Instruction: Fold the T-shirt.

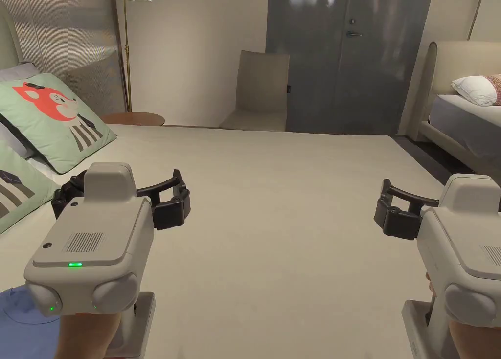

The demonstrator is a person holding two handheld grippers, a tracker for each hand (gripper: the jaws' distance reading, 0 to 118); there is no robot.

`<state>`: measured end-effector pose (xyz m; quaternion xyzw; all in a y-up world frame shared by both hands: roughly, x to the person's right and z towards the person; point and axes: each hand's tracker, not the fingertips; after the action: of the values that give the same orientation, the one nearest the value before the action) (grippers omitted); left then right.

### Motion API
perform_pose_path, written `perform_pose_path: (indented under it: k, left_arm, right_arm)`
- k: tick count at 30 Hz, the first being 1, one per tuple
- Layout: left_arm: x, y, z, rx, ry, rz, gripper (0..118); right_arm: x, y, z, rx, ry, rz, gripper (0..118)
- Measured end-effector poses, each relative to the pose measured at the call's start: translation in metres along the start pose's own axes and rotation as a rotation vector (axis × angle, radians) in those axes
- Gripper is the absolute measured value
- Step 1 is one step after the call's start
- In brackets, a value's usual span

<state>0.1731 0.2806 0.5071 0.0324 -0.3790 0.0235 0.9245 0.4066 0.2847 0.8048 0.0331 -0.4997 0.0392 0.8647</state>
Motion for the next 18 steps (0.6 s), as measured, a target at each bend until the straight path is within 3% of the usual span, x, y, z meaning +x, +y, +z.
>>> perform_pose_path:
  k: [18]
  left_arm:
    - [0.0014,-0.0027,0.0003,-0.006,-0.003,-0.007,111]
  right_arm:
    - [0.0004,-0.0025,0.0016,-0.006,0.0,-0.004,118]
